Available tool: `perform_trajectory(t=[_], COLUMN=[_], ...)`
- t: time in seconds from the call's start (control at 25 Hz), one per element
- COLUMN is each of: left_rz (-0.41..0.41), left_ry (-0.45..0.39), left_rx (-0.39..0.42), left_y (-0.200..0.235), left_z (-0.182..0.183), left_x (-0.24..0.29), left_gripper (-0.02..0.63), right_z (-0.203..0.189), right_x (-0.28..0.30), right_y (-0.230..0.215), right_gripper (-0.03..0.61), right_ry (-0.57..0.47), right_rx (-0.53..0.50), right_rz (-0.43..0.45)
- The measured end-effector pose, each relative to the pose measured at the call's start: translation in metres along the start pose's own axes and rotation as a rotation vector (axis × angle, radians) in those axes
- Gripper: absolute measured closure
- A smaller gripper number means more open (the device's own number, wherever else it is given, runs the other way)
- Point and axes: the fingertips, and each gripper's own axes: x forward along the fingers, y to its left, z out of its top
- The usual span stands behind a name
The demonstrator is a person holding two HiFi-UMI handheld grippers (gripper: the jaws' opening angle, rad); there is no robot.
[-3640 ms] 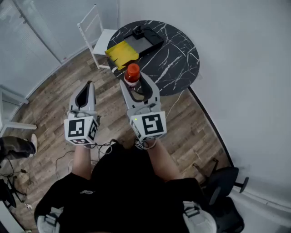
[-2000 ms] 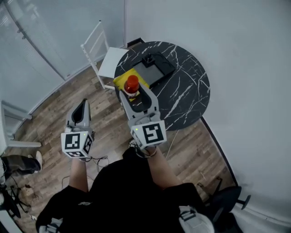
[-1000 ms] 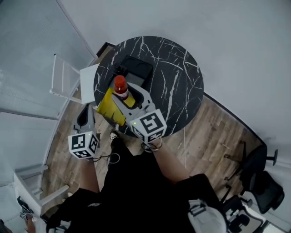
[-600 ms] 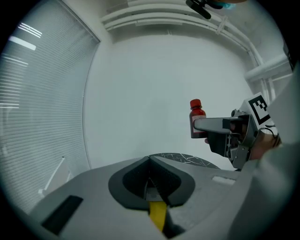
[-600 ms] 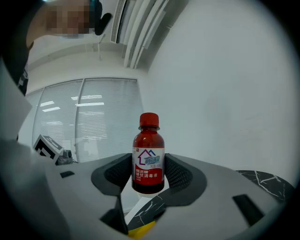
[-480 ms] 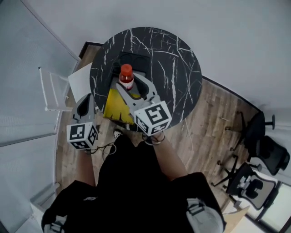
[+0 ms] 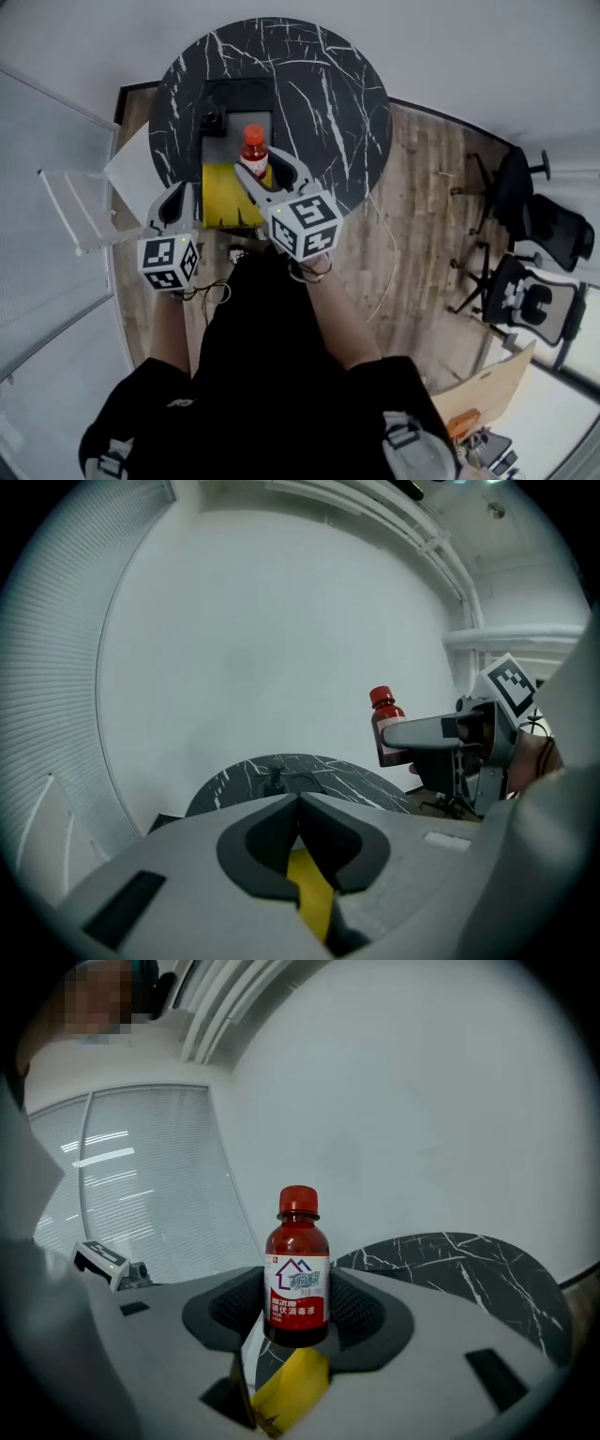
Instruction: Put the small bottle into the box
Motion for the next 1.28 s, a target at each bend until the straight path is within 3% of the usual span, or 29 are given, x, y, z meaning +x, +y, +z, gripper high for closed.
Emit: perform_trajectory(t=[0.36, 0.68, 0.92, 1.12, 1.28], left_rz=[-0.072, -0.11, -0.092, -0.08, -0.083], left_ry=[0.14, 0.269, 0.355, 0.378, 0.38], left_rx=[-0.059, -0.103, -0.11, -0.136, -0.135], left_y=[-0.014, -0.016, -0.005, 0.002, 0.002], left_z=[-0.066, -0.12, -0.154, -0.165, -0.164], left_x=[0.043, 0.076, 0.09, 0.09, 0.091], left_gripper=[0.614, 0.615, 0.614, 0.614, 0.614], right_z=[-0.082, -0.155, -0.21, -0.212, -0.212], right_x=[0.019, 0.05, 0.064, 0.077, 0.081], right_y=[-0.041, -0.053, -0.055, -0.039, -0.041], right_gripper=[0.371, 0.374, 0.394, 0.396, 0.396], right_ry=[0.172, 0.324, 0.455, 0.486, 0.479], right_rx=[0.093, 0.178, 0.21, 0.116, 0.119], right_rz=[-0.103, -0.112, -0.117, -0.081, -0.084])
